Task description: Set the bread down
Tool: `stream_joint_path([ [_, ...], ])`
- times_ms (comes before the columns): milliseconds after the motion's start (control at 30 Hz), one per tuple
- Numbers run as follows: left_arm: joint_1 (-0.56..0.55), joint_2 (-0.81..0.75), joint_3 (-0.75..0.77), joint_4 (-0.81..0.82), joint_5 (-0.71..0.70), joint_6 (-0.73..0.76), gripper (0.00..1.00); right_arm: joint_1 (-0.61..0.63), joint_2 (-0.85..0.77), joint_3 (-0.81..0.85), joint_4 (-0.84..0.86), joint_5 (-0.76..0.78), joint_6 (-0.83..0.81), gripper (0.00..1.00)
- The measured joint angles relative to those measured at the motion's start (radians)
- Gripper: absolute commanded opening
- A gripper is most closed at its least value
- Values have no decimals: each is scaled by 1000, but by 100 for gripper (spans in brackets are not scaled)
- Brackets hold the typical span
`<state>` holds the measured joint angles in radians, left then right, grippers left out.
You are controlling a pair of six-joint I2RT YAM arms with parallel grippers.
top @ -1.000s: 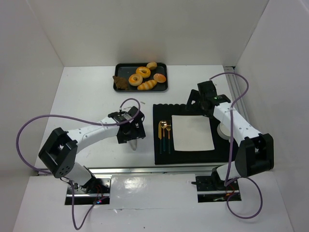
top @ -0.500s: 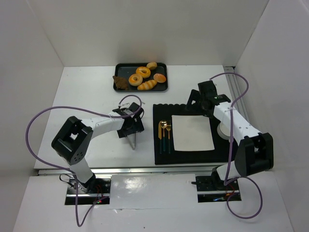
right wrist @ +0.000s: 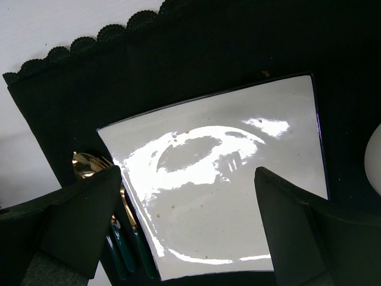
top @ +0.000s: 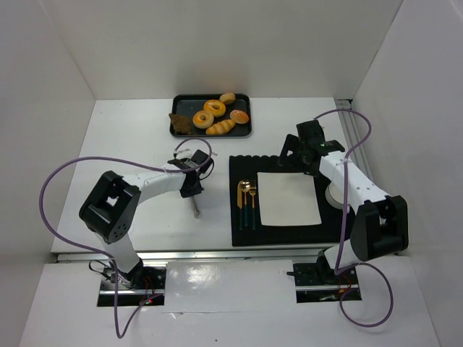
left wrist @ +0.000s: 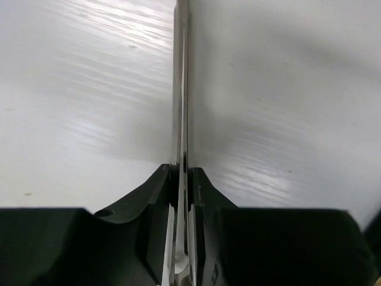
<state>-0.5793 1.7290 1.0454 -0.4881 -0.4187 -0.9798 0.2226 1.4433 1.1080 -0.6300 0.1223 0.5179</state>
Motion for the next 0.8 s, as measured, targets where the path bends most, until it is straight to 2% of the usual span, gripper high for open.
stream_joint_path([
  [33,6,-7,1,-13,-16,5,24,0,3,1,0,-2,0,100],
  [200,61,-136,31,-124,-79,75,24,0,6,7,-3,-6,-11,100],
  [367,201,-207,262,-214,-40,225,25,0,15,19,-2,-9,-17,100],
  [467,298,-185,430,-257,37,312,32,-1,27,22,-2,-14,-18,100],
  [500,326,-168,483,-267,65,335,40,-1,31,22,-2,-16,-18,100],
  [633,392,-70,650,-298,185,406,55,-1,39,24,-2,-22,-19,100],
  [800,415,51,731,-332,302,432,57,-1,42,35,-2,-22,-23,100],
])
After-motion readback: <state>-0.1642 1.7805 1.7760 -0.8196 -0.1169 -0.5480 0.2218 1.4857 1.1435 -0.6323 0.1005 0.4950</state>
